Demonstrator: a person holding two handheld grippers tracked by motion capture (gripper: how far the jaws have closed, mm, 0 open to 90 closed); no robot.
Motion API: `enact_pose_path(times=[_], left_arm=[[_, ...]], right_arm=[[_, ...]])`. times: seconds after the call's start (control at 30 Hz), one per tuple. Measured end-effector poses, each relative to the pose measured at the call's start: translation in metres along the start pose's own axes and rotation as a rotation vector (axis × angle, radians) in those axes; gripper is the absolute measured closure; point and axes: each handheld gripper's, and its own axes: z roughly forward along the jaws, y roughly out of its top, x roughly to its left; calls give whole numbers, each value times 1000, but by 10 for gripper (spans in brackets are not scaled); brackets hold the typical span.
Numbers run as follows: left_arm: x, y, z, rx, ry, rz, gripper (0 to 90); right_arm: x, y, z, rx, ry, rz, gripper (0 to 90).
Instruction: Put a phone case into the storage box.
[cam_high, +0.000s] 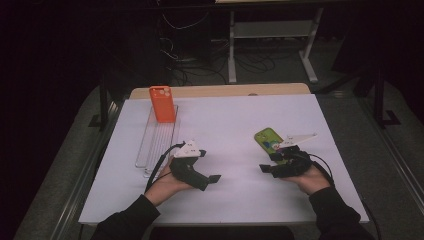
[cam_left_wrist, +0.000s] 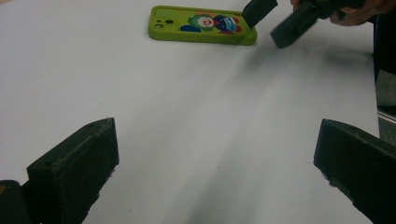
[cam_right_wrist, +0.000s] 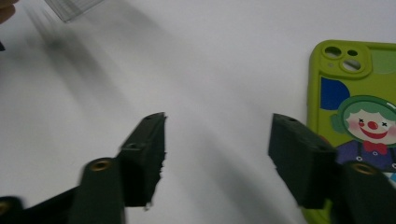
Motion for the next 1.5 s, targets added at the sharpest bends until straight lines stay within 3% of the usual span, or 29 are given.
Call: enact_pose_path(times=[0.1, 0.2, 0.4, 0.63, 0.87, 1.07, 1.17, 1.33, 1.5], left_arm=[[0, 0, 0, -8, -4, -11, 0], [0, 0, 0, -5, -3, -12, 0], [1, 0, 0, -10, -1, -10, 0], [3, 0, 0, -10, 2, -16, 0], [5, 0, -1, -5, 12, -4, 0], [4, 0, 0, -6, 14, -9, 0], [4, 0, 0, -6, 15, -9, 0], [4, 0, -1, -22, 17, -25, 0], [6, 0, -2, -19, 16, -5, 0]], right_arm=[[5, -6, -1, -49, -19, -24, 180], [7, -9, -3, -84, -14, -43, 125], [12, -14, -5, -91, -3, -49, 0], [16, -16, -4, -83, -2, -86, 0], [14, -12, -8, -82, -7, -72, 0], [10, -2, -11, -61, -50, -75, 9], [6, 6, -13, -54, -93, -73, 12], [-6, 18, -14, -36, -125, -43, 11], [-23, 30, -9, 8, -175, -7, 2]])
